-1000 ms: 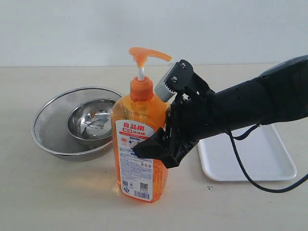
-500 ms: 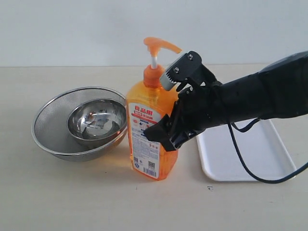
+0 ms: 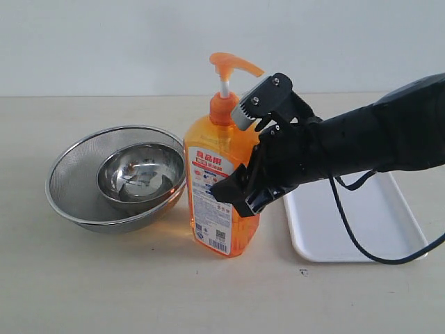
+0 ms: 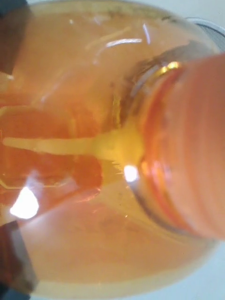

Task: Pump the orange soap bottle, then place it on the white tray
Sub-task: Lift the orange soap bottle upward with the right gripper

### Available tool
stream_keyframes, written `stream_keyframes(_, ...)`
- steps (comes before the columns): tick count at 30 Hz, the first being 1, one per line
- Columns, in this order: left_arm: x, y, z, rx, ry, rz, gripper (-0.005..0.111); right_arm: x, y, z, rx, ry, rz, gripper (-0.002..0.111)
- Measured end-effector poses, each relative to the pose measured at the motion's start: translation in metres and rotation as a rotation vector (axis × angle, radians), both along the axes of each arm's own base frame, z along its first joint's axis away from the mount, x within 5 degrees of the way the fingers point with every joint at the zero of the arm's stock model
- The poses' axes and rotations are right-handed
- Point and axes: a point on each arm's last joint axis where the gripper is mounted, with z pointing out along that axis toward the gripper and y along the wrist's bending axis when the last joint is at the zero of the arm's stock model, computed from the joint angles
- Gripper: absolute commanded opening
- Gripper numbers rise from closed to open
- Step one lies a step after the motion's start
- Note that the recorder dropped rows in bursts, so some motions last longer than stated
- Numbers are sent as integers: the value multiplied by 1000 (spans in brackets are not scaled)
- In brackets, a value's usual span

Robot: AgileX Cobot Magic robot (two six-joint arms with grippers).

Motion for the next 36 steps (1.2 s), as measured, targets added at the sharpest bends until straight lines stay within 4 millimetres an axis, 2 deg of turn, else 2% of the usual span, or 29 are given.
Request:
stream_keyframes(10,0,0,0,0,0,0,5,0,0,1,-2,-4,-1,0)
stream_keyframes(17,0,0,0,0,0,0,5,-4,-10,14,-44,-88,-47,0)
stream_keyframes(36,0,0,0,0,0,0,5,-3,-12,14,-2,-47,-114,0)
